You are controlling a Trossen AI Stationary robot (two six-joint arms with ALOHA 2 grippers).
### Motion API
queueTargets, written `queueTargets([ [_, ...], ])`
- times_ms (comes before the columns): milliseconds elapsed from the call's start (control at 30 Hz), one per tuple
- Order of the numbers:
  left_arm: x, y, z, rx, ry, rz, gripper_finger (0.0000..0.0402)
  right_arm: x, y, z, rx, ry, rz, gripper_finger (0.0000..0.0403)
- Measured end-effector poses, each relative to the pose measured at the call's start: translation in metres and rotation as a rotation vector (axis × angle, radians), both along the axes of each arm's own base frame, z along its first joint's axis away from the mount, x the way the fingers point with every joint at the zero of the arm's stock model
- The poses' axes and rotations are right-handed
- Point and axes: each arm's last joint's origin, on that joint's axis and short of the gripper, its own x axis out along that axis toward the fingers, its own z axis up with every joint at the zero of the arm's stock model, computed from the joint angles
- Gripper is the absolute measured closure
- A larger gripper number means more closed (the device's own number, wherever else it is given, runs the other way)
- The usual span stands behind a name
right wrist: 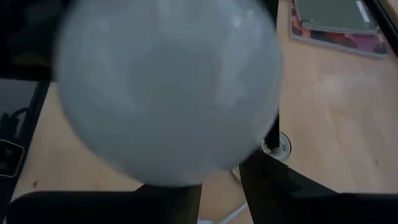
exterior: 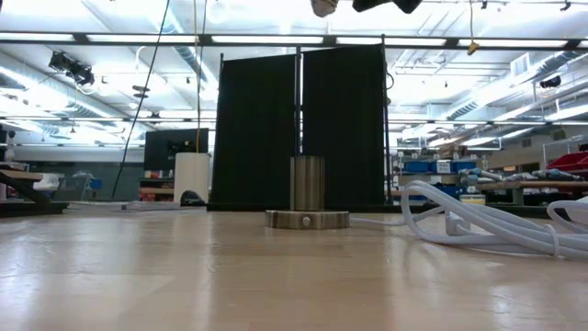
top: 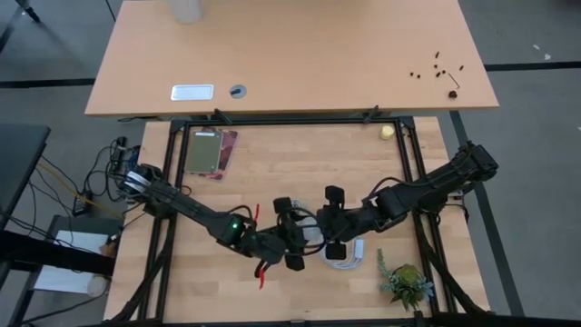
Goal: Screw lightbulb
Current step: Insert the white lightbulb into the desk lamp
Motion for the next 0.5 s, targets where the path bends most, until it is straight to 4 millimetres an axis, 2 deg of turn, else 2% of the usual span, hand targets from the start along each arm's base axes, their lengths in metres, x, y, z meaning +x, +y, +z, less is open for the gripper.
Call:
queueTargets([
  [133, 0.000, 0.000, 0.000, 0.013, 0.009, -0.001, 0.0215, -0.001, 0.000, -0.001, 0.003, 0.013, -0.002, 0.0290],
  [500, -0.007, 0.004, -0.013, 0.017, 0.127, 0.029, 0.0219, -0.015, -0.005, 0.001, 0.004, 0.086, -0.035, 0.0286],
])
